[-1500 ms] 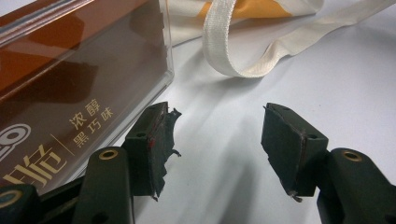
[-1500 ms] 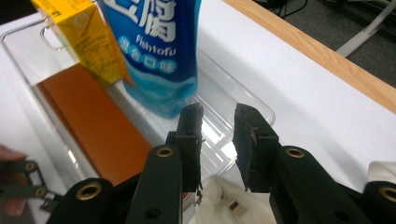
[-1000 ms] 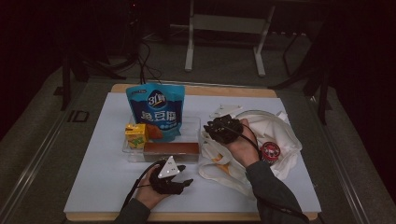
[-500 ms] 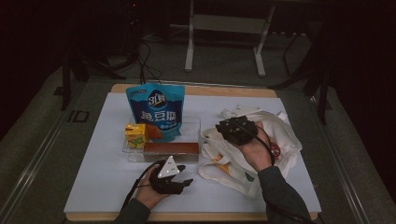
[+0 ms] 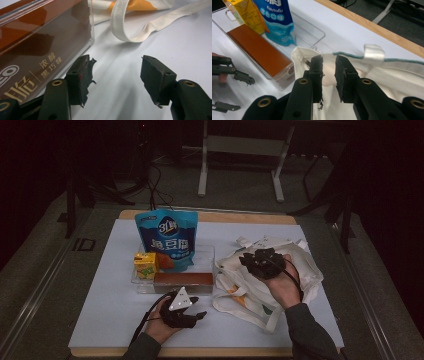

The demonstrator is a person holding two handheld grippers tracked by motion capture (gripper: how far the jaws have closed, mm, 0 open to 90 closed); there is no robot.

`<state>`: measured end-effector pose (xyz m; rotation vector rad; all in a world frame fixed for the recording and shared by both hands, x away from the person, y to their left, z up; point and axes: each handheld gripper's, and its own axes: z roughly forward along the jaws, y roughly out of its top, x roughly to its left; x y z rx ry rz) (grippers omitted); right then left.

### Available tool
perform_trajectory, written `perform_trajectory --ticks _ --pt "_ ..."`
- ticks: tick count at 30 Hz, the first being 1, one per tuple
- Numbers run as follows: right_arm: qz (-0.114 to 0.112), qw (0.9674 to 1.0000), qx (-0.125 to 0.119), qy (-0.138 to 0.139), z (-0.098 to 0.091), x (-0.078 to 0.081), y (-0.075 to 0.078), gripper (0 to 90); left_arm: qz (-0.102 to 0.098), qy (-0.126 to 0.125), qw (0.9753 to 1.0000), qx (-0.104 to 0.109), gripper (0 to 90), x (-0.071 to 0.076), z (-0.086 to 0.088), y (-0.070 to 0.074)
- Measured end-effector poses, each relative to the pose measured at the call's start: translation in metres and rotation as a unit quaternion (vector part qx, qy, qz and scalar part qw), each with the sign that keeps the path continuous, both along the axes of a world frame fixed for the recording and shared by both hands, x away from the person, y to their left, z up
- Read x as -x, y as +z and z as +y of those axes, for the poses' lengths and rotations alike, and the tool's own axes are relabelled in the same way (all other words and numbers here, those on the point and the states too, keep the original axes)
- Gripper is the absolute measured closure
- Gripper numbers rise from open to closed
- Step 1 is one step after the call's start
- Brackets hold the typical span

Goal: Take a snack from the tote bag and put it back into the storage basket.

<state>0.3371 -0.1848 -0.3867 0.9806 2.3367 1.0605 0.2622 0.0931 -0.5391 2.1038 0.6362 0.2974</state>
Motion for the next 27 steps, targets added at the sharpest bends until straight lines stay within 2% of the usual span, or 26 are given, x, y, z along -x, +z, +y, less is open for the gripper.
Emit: perform_trajectory --ticks 7,22,27 --pt "0.001 1.0000 0.002 -0.009 -0.017 0.005 0.003 75.7 -0.001 -0.001 1.0000 -0.005 41.5 0.000 -0.001 0.000" --pt "0.010 0.9994 0.008 -0.032 -0.046 0.009 -0.002 77.3 -0.004 -0.004 0.9999 -0.010 41.4 0.001 -0.002 0.000" --pt "0.015 0.9990 0.017 -0.038 -0.057 0.011 -0.005 76.9 -0.003 -0.004 0.9999 -0.010 41.4 0.001 -0.002 0.000"
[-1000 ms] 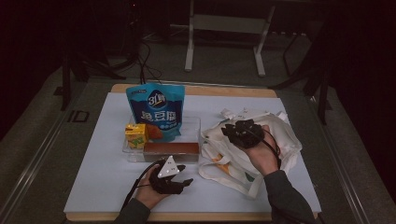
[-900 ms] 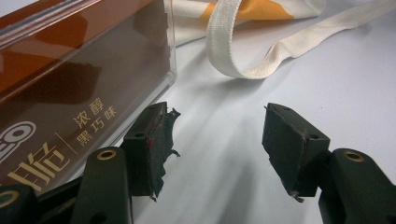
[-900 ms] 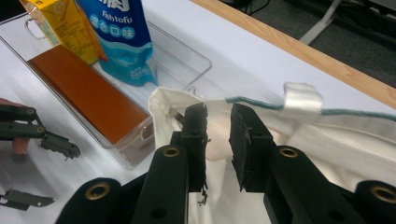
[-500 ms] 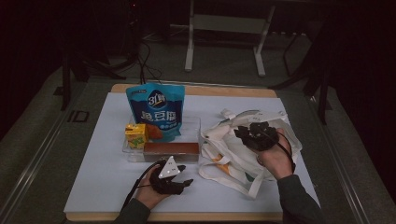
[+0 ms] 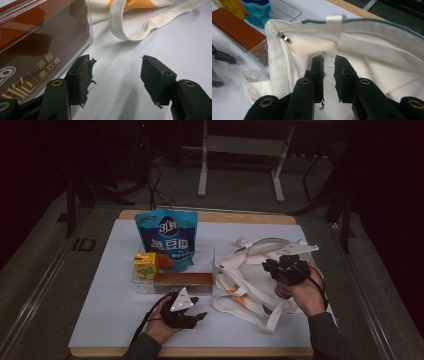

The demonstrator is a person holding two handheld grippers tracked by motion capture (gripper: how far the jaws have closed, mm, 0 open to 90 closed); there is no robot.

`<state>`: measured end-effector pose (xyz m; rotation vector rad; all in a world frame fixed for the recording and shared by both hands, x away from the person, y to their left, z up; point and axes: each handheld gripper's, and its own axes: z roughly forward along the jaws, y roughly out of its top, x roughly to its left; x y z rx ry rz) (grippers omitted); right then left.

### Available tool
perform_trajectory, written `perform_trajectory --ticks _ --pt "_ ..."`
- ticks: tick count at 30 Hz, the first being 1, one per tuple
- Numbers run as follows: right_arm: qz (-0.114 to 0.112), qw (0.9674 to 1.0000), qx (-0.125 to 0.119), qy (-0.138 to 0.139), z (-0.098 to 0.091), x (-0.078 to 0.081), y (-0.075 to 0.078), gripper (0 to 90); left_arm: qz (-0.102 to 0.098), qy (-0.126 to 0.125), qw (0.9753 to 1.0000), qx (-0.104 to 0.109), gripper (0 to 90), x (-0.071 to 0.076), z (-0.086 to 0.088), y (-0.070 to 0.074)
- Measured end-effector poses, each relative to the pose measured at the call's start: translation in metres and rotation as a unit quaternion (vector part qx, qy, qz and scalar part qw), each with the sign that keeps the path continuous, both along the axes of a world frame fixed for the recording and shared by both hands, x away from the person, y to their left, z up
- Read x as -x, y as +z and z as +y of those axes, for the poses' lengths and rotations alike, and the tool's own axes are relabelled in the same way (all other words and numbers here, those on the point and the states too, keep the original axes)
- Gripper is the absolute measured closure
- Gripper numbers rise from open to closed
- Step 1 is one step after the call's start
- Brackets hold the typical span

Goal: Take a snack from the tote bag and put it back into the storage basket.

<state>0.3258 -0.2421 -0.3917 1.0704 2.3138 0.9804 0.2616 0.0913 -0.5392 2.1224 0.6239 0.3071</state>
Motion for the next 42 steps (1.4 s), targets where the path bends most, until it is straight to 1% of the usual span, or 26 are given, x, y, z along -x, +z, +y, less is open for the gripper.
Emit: perform_trajectory --ticks 5,9,11,19,23,26,28,32,37,42 --pt "0.008 0.9999 0.004 -0.008 -0.009 0.001 -0.004 72.0 0.000 0.000 1.0000 -0.001 41.4 0.000 0.000 0.000" --pt "0.018 0.9998 0.010 -0.006 -0.016 0.002 -0.008 70.1 0.000 0.000 1.0000 -0.001 41.3 0.000 0.000 0.000" --pt "0.017 0.9996 0.020 -0.009 -0.018 0.003 -0.010 67.6 0.000 0.000 1.0000 -0.001 41.3 0.000 0.000 0.000" --pt "0.036 0.9987 0.030 -0.020 -0.031 0.002 -0.018 58.4 0.000 0.000 1.0000 -0.002 41.2 0.000 0.000 0.000" --pt "0.040 0.9981 0.037 -0.027 -0.038 0.002 -0.020 54.4 0.001 0.000 1.0000 -0.001 41.2 0.000 0.000 0.000" --pt "0.049 0.9976 0.040 -0.027 -0.042 0.001 -0.022 50.6 0.000 -0.001 1.0000 -0.002 41.2 0.000 0.000 0.000" --pt "0.052 0.9971 0.046 -0.030 -0.044 0.001 -0.024 48.2 0.001 0.000 1.0000 -0.002 41.1 0.000 0.000 0.000" --pt "0.054 0.9967 0.051 -0.032 -0.047 0.000 -0.027 43.0 0.002 0.000 1.0000 -0.001 41.1 0.000 0.000 0.000" --pt "0.064 0.9957 0.055 -0.039 -0.052 -0.001 -0.031 38.1 0.002 0.000 1.0000 -0.001 41.1 0.000 0.000 0.000" --pt "0.072 0.9950 0.051 -0.048 -0.058 -0.004 -0.037 35.6 0.001 0.000 1.0000 -0.002 41.0 0.000 0.000 0.000"
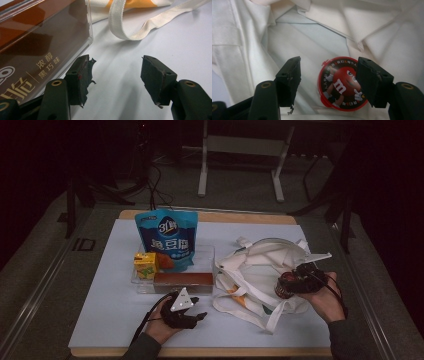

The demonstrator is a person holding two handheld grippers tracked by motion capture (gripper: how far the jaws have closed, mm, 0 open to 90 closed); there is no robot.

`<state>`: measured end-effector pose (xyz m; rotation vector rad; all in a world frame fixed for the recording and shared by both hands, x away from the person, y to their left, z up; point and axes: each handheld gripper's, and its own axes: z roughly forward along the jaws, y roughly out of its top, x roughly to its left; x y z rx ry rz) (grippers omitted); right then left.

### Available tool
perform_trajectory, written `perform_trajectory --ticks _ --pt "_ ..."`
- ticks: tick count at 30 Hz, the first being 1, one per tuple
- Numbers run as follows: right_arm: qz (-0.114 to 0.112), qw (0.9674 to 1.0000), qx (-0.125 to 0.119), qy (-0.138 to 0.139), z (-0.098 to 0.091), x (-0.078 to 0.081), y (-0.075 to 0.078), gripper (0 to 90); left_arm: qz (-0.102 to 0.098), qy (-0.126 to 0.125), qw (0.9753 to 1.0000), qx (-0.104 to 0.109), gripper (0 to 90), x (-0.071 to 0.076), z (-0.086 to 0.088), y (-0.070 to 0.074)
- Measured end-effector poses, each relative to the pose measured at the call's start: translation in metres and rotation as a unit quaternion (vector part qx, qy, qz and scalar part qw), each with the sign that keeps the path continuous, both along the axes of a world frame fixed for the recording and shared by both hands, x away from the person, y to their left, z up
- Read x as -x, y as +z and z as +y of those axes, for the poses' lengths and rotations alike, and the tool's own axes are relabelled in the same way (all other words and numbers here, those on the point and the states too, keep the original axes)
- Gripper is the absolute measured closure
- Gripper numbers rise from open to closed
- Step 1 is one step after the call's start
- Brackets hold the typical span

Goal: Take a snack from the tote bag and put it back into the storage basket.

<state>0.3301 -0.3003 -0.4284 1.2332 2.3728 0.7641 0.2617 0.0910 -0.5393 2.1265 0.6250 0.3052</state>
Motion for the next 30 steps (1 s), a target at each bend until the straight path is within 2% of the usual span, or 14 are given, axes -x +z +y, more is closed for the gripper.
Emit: perform_trajectory --ticks 18,30 --pt "0.022 0.9994 0.021 -0.018 -0.010 -0.010 -0.018 26.4 0.000 -0.001 1.0000 -0.001 41.0 0.000 0.000 0.000" --pt "0.033 0.9987 0.031 -0.024 -0.011 -0.016 -0.023 24.4 0.000 -0.001 1.0000 -0.002 41.0 0.000 0.000 0.000"
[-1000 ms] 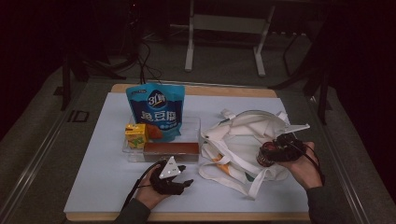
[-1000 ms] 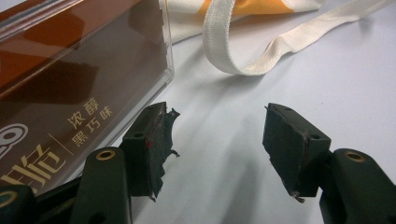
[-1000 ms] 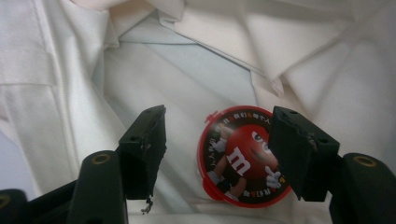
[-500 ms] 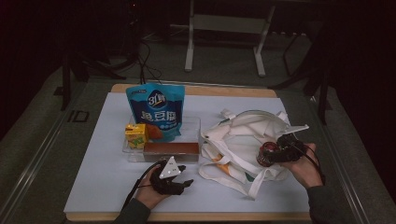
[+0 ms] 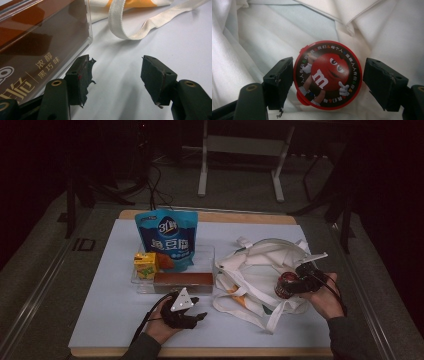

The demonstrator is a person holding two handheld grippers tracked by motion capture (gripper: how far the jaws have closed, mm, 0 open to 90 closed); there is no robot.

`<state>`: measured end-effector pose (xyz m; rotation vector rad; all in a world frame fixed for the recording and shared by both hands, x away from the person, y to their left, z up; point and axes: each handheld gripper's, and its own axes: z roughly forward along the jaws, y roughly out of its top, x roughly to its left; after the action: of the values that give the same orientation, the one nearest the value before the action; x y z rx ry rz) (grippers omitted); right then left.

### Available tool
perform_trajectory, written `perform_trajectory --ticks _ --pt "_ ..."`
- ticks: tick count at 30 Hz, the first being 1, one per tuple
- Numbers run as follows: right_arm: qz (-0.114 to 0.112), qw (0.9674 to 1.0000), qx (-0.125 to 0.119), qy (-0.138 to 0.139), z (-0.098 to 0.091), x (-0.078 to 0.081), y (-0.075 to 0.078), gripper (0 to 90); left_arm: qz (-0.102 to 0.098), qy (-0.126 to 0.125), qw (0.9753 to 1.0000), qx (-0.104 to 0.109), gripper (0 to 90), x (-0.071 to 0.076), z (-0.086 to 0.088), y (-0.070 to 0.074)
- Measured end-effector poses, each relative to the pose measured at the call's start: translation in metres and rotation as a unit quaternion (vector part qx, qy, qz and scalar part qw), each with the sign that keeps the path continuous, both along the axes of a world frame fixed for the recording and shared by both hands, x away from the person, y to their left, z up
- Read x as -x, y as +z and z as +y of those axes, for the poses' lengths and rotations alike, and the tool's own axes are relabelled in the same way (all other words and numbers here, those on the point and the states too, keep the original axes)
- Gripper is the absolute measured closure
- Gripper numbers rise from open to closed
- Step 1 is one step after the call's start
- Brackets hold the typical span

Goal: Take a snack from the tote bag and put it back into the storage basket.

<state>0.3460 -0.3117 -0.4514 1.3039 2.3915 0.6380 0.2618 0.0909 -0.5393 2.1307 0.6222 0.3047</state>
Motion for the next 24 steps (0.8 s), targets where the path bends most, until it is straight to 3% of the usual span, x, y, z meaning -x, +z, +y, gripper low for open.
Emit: perform_trajectory --ticks 15,19,24 --pt "0.030 0.9995 0.005 0.000 0.000 -0.007 -0.009 22.6 0.000 -0.001 1.0000 -0.001 40.9 0.000 0.000 0.000" --pt "0.044 0.9989 0.018 0.003 0.002 -0.009 -0.014 23.0 0.000 -0.001 1.0000 -0.001 40.9 0.000 0.000 0.000" --pt "0.044 0.9987 0.025 0.003 0.004 -0.009 -0.015 24.4 0.001 -0.001 1.0000 -0.001 40.8 0.000 0.000 0.000"
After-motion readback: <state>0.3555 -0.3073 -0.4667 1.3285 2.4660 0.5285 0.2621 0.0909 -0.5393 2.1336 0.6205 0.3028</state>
